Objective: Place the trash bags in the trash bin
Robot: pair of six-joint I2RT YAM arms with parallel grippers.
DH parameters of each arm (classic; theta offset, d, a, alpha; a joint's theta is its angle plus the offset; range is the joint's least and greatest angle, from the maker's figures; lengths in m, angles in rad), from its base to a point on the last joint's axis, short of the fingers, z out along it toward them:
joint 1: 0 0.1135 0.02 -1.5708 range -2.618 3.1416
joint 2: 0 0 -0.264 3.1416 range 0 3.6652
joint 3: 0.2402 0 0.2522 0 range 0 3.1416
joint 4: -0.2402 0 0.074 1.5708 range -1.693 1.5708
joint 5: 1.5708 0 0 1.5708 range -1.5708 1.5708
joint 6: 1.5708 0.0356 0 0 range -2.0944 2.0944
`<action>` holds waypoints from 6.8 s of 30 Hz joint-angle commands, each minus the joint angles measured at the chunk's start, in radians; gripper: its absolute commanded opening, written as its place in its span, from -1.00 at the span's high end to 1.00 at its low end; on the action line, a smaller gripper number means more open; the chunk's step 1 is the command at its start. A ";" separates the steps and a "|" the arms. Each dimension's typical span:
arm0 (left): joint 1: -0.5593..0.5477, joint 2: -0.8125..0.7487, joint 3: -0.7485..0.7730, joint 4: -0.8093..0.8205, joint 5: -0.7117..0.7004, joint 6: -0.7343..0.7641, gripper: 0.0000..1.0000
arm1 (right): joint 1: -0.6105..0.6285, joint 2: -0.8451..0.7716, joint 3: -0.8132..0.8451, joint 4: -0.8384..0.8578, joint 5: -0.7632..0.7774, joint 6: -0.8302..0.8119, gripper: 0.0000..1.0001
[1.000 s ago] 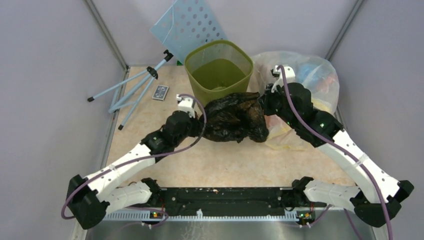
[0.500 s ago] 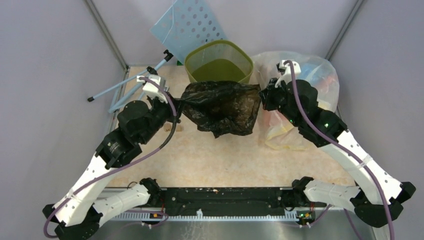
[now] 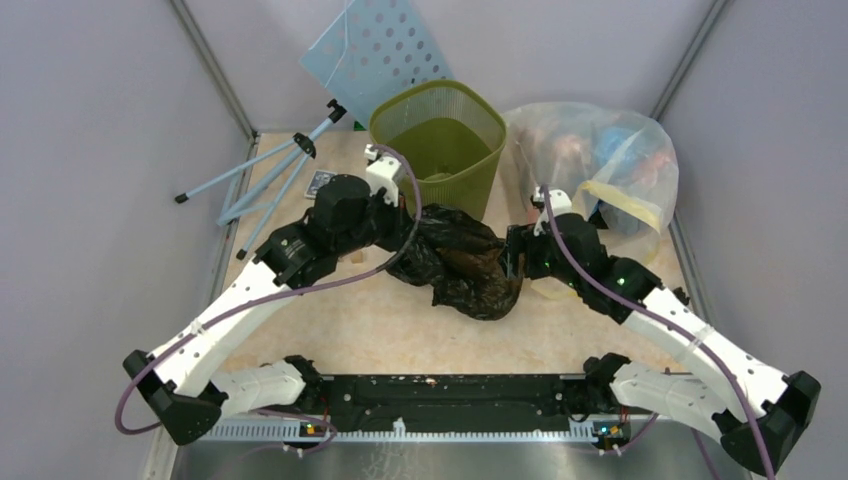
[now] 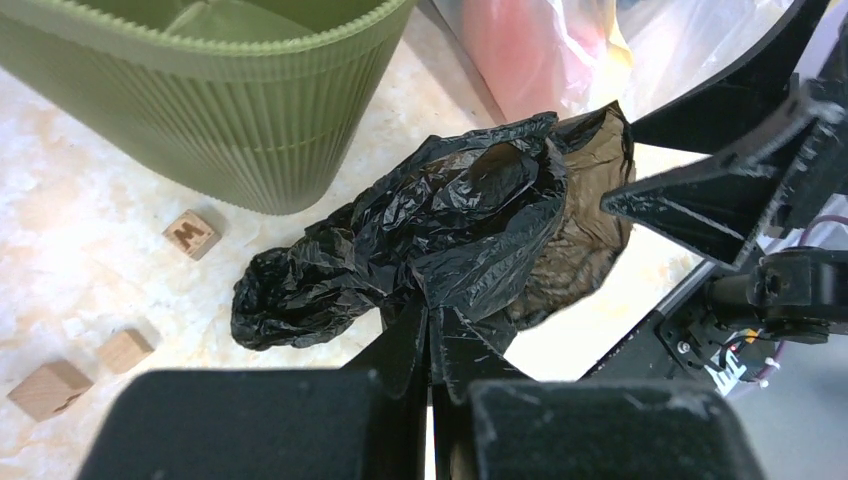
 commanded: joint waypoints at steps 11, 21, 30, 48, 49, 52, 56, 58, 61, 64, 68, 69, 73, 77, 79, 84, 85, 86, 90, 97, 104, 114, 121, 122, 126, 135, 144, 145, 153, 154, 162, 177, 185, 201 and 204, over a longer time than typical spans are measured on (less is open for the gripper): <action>0.003 0.155 0.052 0.138 0.257 0.050 0.96 | -0.008 -0.251 -0.157 0.283 -0.186 -0.187 -0.70; 0.003 0.192 -0.009 0.203 0.451 0.095 0.98 | -0.008 -0.167 -0.079 0.366 -0.371 -0.322 -0.64; 0.003 0.181 -0.069 0.263 0.513 0.152 0.91 | -0.008 0.028 0.046 0.276 -0.438 -0.381 -0.66; 0.003 -0.044 -0.388 0.488 0.347 0.027 -0.74 | -0.021 0.031 -0.012 0.330 -0.253 -0.229 1.00; 0.003 -0.065 -0.424 0.521 0.348 0.011 -0.74 | -0.025 0.031 -0.014 0.336 -0.250 -0.223 1.00; 0.003 -0.102 -0.518 0.632 0.370 -0.020 -0.77 | -0.043 0.037 -0.016 0.343 -0.253 -0.202 1.00; 0.002 -0.085 -0.593 0.797 0.443 -0.082 -0.84 | -0.060 0.057 -0.011 0.350 -0.285 -0.174 1.00; -0.003 -0.059 -0.608 0.851 0.432 -0.107 -0.83 | -0.062 0.065 -0.008 0.356 -0.285 -0.162 1.00; -0.011 -0.016 -0.619 0.914 0.407 -0.118 -0.76 | -0.065 0.068 -0.009 0.364 -0.282 -0.144 1.00; -0.017 0.042 -0.622 0.974 0.423 -0.136 -0.70 | -0.071 0.066 -0.012 0.373 -0.274 -0.130 1.00; -0.027 0.126 -0.620 1.036 0.440 -0.151 -0.62 | -0.074 0.059 -0.019 0.390 -0.257 -0.113 1.00; -0.029 0.151 -0.617 1.046 0.443 -0.152 -0.57 | -0.075 0.057 -0.021 0.393 -0.252 -0.110 1.00; -0.032 0.228 -0.605 1.113 0.465 -0.168 -0.25 | -0.084 0.054 -0.034 0.401 -0.228 -0.097 1.00; -0.031 0.272 -0.559 1.098 0.439 -0.134 0.80 | -0.103 0.037 -0.059 0.406 -0.080 -0.081 1.00; -0.029 0.257 -0.505 0.951 0.345 -0.103 1.00 | -0.112 0.023 -0.070 0.413 0.027 -0.088 1.00; -0.014 0.236 -0.339 0.574 0.218 -0.044 1.00 | -0.116 0.011 -0.112 0.510 0.245 -0.153 1.00; -0.010 0.236 -0.309 0.503 0.216 -0.032 1.00 | -0.116 0.019 -0.112 0.524 0.276 -0.166 1.00; -0.008 0.237 -0.275 0.448 0.211 -0.023 1.00 | -0.116 0.032 -0.108 0.532 0.297 -0.176 0.99; 0.014 0.264 -0.155 0.267 0.178 -0.022 1.00 | -0.115 0.080 -0.066 0.498 0.248 -0.206 0.02; 0.041 0.395 0.025 0.200 0.294 -0.090 1.00 | -0.115 -0.070 -0.135 0.472 0.021 -0.231 -0.53; 0.065 0.454 0.078 0.225 0.416 -0.177 1.00 | -0.114 -0.247 -0.281 0.492 -0.169 -0.151 -0.48; 0.068 0.385 0.001 0.300 0.551 -0.293 1.00 | -0.073 -0.101 -0.531 1.019 -0.318 0.039 1.00; 0.068 0.293 -0.095 0.394 0.610 -0.371 1.00 | 0.052 0.178 -0.589 1.455 -0.160 0.007 1.00; 0.068 0.281 -0.100 0.396 0.615 -0.375 1.00 | 0.058 0.228 -0.589 1.512 -0.159 0.012 1.00; 0.067 0.234 -0.120 0.413 0.648 -0.403 1.00 | 0.116 0.398 -0.575 1.697 -0.140 -0.025 1.00; 0.067 0.109 -0.038 0.439 0.778 -0.460 1.00 | 0.140 0.559 -0.551 1.681 -0.039 0.068 1.00; 0.079 0.040 0.236 0.299 0.814 -0.405 1.00 | 0.141 0.429 -0.568 1.361 0.300 0.163 1.00; 0.080 0.045 0.265 0.262 0.794 -0.381 1.00 | 0.141 0.415 -0.571 1.353 0.298 0.150 1.00; 0.083 0.085 0.201 0.197 0.752 -0.277 1.00 | 0.142 0.271 -0.576 1.341 0.076 0.006 1.00; 0.082 0.088 0.202 0.175 0.728 -0.246 1.00 | 0.142 0.253 -0.574 1.316 0.079 -0.002 1.00; 0.082 0.116 0.306 -0.005 0.592 -0.078 1.00 | 0.117 0.157 -0.438 1.005 0.406 0.030 1.00; 0.083 0.011 0.279 -0.081 0.231 0.072 1.00 | 0.018 -0.002 -0.369 0.827 0.230 0.038 1.00; 0.083 0.015 0.122 0.015 0.423 0.048 1.00 | 0.019 0.013 -0.540 1.032 -0.145 -0.013 0.99; 0.083 0.013 -0.049 0.170 0.683 -0.041 1.00 | 0.094 0.132 -0.459 1.155 -0.229 -0.131 0.70; 0.082 0.014 -0.051 0.155 0.662 -0.035 1.00 | 0.093 0.167 -0.423 1.184 -0.211 -0.133 0.57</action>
